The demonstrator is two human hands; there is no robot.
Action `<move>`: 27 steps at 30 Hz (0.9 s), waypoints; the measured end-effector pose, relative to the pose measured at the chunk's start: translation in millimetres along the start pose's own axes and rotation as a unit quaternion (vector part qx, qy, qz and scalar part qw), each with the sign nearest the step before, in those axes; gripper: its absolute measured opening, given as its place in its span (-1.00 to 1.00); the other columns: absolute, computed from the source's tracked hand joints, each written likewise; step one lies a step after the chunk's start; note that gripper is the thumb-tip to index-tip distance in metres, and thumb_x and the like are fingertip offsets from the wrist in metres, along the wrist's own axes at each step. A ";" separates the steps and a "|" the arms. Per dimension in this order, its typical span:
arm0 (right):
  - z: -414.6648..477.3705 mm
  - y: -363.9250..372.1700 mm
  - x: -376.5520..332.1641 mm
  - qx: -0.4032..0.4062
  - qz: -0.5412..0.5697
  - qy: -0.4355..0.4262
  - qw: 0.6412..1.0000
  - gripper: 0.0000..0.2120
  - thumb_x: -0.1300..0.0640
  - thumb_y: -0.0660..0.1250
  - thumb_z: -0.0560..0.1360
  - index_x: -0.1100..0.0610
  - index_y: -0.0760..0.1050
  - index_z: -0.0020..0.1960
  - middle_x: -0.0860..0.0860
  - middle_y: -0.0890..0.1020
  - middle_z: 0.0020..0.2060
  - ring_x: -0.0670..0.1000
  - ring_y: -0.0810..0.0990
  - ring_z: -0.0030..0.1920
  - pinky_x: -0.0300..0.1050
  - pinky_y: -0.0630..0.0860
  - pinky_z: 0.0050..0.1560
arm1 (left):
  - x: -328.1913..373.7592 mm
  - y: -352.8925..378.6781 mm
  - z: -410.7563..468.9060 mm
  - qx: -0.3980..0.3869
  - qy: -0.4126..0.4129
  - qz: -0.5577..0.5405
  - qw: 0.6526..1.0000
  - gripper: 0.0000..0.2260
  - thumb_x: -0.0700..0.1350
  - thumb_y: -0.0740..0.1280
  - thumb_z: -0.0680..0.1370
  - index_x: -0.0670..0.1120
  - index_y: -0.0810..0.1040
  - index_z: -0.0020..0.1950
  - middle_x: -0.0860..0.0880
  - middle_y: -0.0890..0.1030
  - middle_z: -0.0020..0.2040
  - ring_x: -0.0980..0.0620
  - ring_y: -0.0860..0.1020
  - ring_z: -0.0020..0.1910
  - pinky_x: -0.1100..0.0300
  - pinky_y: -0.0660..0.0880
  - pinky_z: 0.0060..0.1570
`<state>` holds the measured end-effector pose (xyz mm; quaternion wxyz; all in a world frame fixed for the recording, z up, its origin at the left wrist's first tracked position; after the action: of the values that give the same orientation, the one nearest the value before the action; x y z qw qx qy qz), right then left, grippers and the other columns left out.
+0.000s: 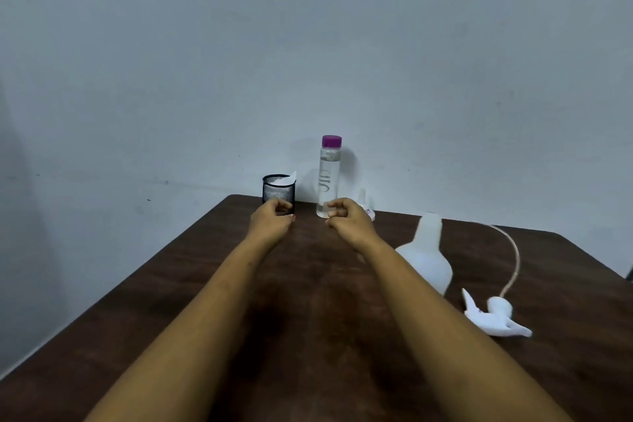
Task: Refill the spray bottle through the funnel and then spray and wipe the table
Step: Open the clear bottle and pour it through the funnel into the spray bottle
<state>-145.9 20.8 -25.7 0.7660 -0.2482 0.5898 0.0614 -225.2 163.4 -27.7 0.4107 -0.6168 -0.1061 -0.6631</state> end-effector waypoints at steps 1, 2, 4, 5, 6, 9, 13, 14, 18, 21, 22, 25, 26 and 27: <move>11.1 3.1 4.3 0.023 0.008 0.016 1.000 -0.65 0.36 0.25 0.47 0.13 0.46 0.22 0.00 0.52 -0.03 -0.03 0.50 -0.04 -0.32 0.41 -0.22 | -0.9 1.5 6.9 -0.002 0.000 0.008 1.000 -0.80 -0.22 0.34 0.52 -0.12 0.56 0.14 -0.09 0.59 0.16 -0.03 0.51 0.16 0.27 0.35 0.03; 24.2 5.8 8.1 0.044 0.012 0.028 0.999 -0.65 0.34 0.24 0.48 0.14 0.44 0.24 0.01 0.53 0.00 -0.02 0.50 -0.03 -0.29 0.41 -0.20 | -1.9 3.2 15.0 -0.004 0.001 0.017 1.000 -0.80 -0.22 0.33 0.52 -0.13 0.56 0.14 -0.09 0.58 0.17 -0.03 0.50 0.18 0.28 0.34 0.05; 50.7 8.6 14.6 0.075 0.002 0.045 0.996 -0.63 0.30 0.24 0.49 0.14 0.40 0.29 0.05 0.55 0.11 0.03 0.52 0.05 -0.18 0.46 -0.05 | -2.9 8.5 29.8 -0.011 0.008 0.029 0.999 -0.78 -0.22 0.33 0.52 -0.14 0.55 0.16 -0.08 0.58 0.19 -0.02 0.49 0.20 0.29 0.32 0.07; 64.7 9.8 17.2 0.086 -0.011 0.052 0.995 -0.60 0.27 0.26 0.49 0.14 0.37 0.31 0.08 0.54 0.17 0.07 0.53 0.11 -0.12 0.48 0.06 | -3.0 11.6 37.8 -0.014 0.013 0.032 0.999 -0.78 -0.22 0.32 0.52 -0.14 0.55 0.16 -0.08 0.58 0.20 -0.01 0.49 0.20 0.30 0.31 0.07; 77.7 11.0 19.8 0.098 -0.023 0.057 0.993 -0.57 0.26 0.28 0.48 0.14 0.35 0.34 0.09 0.53 0.22 0.10 0.52 0.17 -0.06 0.48 0.15 | -2.7 15.1 44.8 -0.017 0.018 0.035 0.999 -0.78 -0.22 0.32 0.52 -0.14 0.55 0.17 -0.07 0.58 0.20 0.01 0.49 0.19 0.31 0.31 0.07; 112.2 14.6 25.4 0.126 -0.039 0.061 0.989 -0.43 0.21 0.34 0.44 0.12 0.27 0.42 0.10 0.44 0.32 0.14 0.45 0.29 -0.01 0.43 0.23 | -1.8 25.9 65.0 -0.027 0.028 0.033 0.999 -0.77 -0.23 0.32 0.53 -0.14 0.55 0.18 -0.06 0.58 0.20 0.04 0.50 0.15 0.28 0.36 0.09; 152.7 24.8 30.0 0.143 -0.076 0.048 0.986 -0.26 0.05 0.43 0.40 0.10 0.17 0.48 0.09 0.40 0.36 0.18 0.35 0.37 0.12 0.35 0.30 | -3.0 37.5 91.7 -0.030 0.035 0.023 0.999 -0.74 -0.24 0.31 0.53 -0.14 0.53 0.22 -0.04 0.57 0.22 0.04 0.50 0.18 0.35 0.32 0.05; 160.0 27.5 30.4 0.150 -0.078 0.042 0.985 -0.26 0.03 0.45 0.38 0.10 0.18 0.46 0.09 0.43 0.33 0.19 0.36 0.36 0.14 0.36 0.29 | -3.4 39.1 96.3 -0.030 0.037 0.023 0.999 -0.74 -0.24 0.31 0.53 -0.14 0.53 0.22 -0.04 0.57 0.23 0.04 0.51 0.18 0.36 0.32 0.04; 182.2 34.8 34.6 0.154 -0.077 0.019 0.985 -0.37 -0.03 0.46 0.36 0.06 0.28 0.33 0.05 0.54 0.19 0.17 0.46 0.24 0.11 0.43 0.21 | -9.6 43.7 109.3 -0.033 0.039 0.015 0.999 -0.73 -0.23 0.31 0.54 -0.13 0.53 0.24 -0.03 0.56 0.23 0.10 0.48 0.08 0.34 0.32 0.05; 186.4 29.5 38.8 0.130 -0.089 0.023 0.987 -0.43 0.03 0.44 0.42 0.11 0.29 0.33 0.09 0.54 0.20 0.16 0.51 0.20 0.00 0.43 0.13 | -17.1 43.7 109.5 -0.029 0.040 0.008 0.999 -0.72 -0.24 0.31 0.54 -0.13 0.53 0.25 -0.01 0.56 0.22 0.13 0.46 0.02 0.34 0.33 0.02; 184.5 26.7 38.0 0.129 -0.096 0.023 0.987 -0.46 0.05 0.44 0.43 0.13 0.31 0.32 0.11 0.54 0.20 0.16 0.52 0.19 -0.05 0.42 0.09 | -17.7 42.0 106.1 -0.026 0.038 0.004 0.999 -0.73 -0.24 0.31 0.54 -0.13 0.53 0.24 -0.01 0.56 0.21 0.12 0.47 0.01 0.35 0.33 0.01; 169.3 22.4 28.9 0.136 -0.116 0.011 0.984 -0.49 0.08 0.46 0.42 0.17 0.35 0.27 0.13 0.56 0.17 0.17 0.54 0.15 -0.09 0.42 0.04 | -18.0 34.8 94.2 -0.020 0.029 -0.006 0.999 -0.76 -0.25 0.32 0.53 -0.11 0.55 0.19 -0.02 0.58 0.18 0.08 0.52 0.01 0.30 0.40 0.06; 160.7 22.9 26.4 0.134 -0.120 0.005 0.984 -0.50 0.08 0.47 0.41 0.17 0.37 0.26 0.13 0.57 0.16 0.17 0.55 0.14 -0.07 0.44 0.06 | -16.2 30.5 88.4 -0.016 0.026 -0.009 0.999 -0.77 -0.24 0.31 0.53 -0.10 0.55 0.18 -0.01 0.58 0.15 0.08 0.51 -0.01 0.28 0.41 0.05; 151.3 24.5 24.3 0.130 -0.119 -0.002 0.984 -0.51 0.08 0.47 0.40 0.16 0.38 0.25 0.13 0.58 0.15 0.17 0.56 0.13 -0.05 0.46 0.07 | -13.3 24.6 82.7 -0.009 0.024 -0.013 1.000 -0.79 -0.23 0.31 0.54 -0.09 0.55 0.16 0.00 0.57 0.11 0.09 0.50 -0.03 0.27 0.41 0.01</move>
<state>-16.1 105.7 -28.6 0.7949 -0.2146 0.5572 -0.1072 -149.4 206.7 -30.9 0.3987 -0.6029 -0.0983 -0.6840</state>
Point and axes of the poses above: each hand's wrist, its own z-axis towards the middle knuckle, its own y-axis out of the palm, x = y × z, the point moved 2 cm from there along z, towards the middle knuckle
